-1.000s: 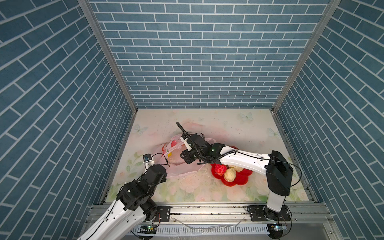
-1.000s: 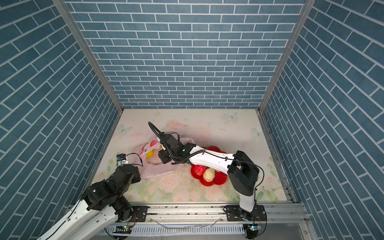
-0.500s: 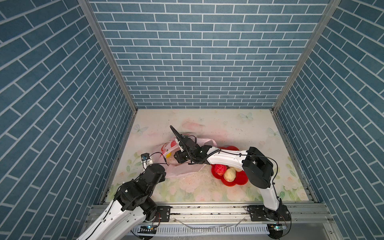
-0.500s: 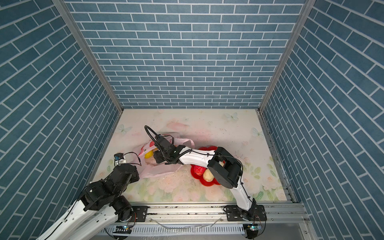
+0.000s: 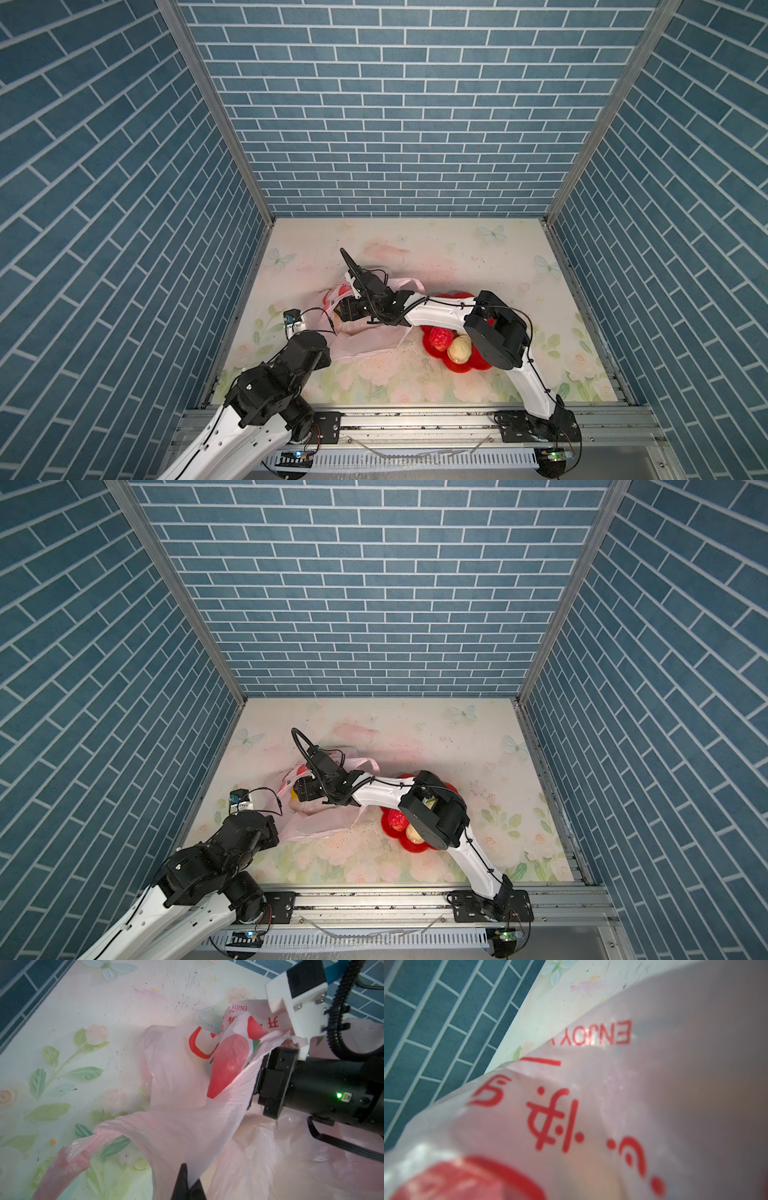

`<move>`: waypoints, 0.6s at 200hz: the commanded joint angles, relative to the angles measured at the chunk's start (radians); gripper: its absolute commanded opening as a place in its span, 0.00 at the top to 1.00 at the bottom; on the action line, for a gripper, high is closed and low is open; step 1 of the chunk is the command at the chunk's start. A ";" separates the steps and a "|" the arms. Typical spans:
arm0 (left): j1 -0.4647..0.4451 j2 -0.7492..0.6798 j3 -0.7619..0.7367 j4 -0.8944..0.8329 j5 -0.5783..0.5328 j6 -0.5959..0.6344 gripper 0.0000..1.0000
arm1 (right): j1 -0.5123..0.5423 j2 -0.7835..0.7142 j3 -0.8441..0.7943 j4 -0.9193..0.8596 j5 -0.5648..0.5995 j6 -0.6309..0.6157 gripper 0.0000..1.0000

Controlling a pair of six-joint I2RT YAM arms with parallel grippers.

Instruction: Take the fake fruits out of the plastic bag

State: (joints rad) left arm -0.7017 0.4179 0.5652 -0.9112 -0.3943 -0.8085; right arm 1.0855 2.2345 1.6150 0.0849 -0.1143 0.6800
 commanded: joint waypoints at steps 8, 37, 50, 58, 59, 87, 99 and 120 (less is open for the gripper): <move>-0.002 -0.007 -0.027 0.040 0.042 0.033 1.00 | -0.006 0.053 0.061 0.067 -0.048 0.096 0.16; -0.002 -0.013 -0.035 0.060 0.059 0.050 1.00 | -0.005 0.076 0.072 0.105 -0.055 0.130 0.11; -0.002 -0.020 -0.040 0.069 0.067 0.057 1.00 | -0.007 0.088 0.083 0.113 -0.067 0.141 0.11; -0.003 -0.023 -0.044 0.073 0.072 0.060 1.00 | -0.006 0.096 0.086 0.122 -0.076 0.150 0.11; -0.003 -0.024 -0.044 0.073 0.072 0.061 1.00 | -0.005 0.097 0.088 0.123 -0.076 0.151 0.11; -0.002 -0.031 -0.057 0.086 0.083 0.068 1.00 | -0.006 0.116 0.104 0.153 -0.102 0.180 0.11; -0.002 -0.031 -0.063 0.094 0.086 0.072 1.00 | -0.006 0.125 0.112 0.159 -0.108 0.187 0.11; -0.003 -0.031 -0.080 0.118 0.093 0.077 1.00 | -0.004 0.144 0.133 0.159 -0.107 0.200 0.13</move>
State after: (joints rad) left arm -0.7017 0.3931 0.5102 -0.8230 -0.3141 -0.7517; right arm 1.0813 2.3459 1.6909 0.2047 -0.2039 0.8242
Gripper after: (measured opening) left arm 0.045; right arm 0.878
